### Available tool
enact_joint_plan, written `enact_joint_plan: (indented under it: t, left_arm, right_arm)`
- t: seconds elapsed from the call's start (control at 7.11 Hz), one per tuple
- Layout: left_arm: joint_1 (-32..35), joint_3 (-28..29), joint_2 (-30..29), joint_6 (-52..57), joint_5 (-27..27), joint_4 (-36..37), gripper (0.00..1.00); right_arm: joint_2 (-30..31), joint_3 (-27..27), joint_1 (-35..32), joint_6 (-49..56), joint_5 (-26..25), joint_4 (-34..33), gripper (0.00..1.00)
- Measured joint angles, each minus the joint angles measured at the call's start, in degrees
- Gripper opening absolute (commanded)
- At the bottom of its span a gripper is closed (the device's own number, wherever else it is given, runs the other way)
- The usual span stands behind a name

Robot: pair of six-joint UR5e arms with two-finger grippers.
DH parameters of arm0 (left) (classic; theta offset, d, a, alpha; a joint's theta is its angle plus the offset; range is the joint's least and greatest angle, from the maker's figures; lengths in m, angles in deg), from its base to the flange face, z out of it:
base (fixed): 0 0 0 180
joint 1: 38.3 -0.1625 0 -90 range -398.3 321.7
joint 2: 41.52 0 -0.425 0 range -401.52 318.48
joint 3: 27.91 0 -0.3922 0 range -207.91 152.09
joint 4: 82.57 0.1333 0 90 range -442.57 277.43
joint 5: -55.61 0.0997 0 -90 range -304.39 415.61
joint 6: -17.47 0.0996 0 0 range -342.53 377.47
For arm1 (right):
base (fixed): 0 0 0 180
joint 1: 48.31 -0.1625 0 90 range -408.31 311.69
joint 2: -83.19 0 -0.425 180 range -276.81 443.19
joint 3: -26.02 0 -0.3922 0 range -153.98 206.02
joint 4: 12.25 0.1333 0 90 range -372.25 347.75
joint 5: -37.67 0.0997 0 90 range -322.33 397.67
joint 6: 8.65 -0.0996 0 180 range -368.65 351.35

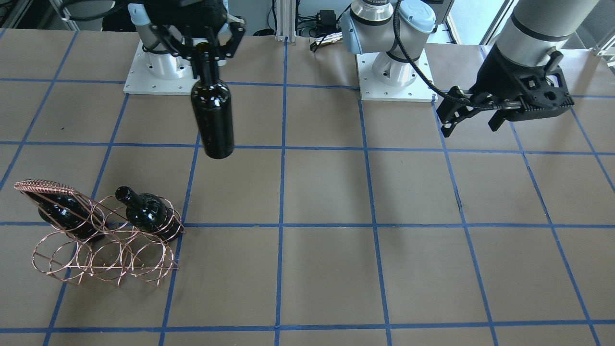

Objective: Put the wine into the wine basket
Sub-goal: 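Carry the bottle with the right gripper over the copper wire basket, then lower the bottle into the empty basket slot with the right gripper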

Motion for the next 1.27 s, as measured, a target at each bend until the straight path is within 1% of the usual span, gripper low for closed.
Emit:
enact_joint_plan:
  t: [0.28, 0.56, 0.7, 0.84, 1.27]
  left_arm:
    - [3.1, -0.2, 0.9, -0.9, -2.4, -0.3, 1.00]
    - [5.0, -1.2, 2.0, -1.0, -2.7, -0.7, 1.00]
    - [5.5, -1.8, 2.5, -1.0, -2.5, -0.8, 1.00]
    - [5.8, -2.1, 2.6, -1.0, -2.4, -0.9, 1.00]
    - [5.8, -2.5, 2.5, -0.4, -2.3, -0.8, 1.00]
  right_arm:
    - [1.1, -0.2, 9.2, 13.0, -1.1, 1.3, 0.00]
    - [0.7, -0.8, 19.7, 24.0, 1.4, 1.5, 0.00]
    - [-0.4, -1.6, 22.5, 27.0, 2.3, 1.4, 0.00]
    - [-1.9, -2.2, 23.7, 28.7, 2.6, 0.8, 0.00]
    - [-6.1, -2.6, 24.2, 31.7, 3.1, -2.7, 0.00]
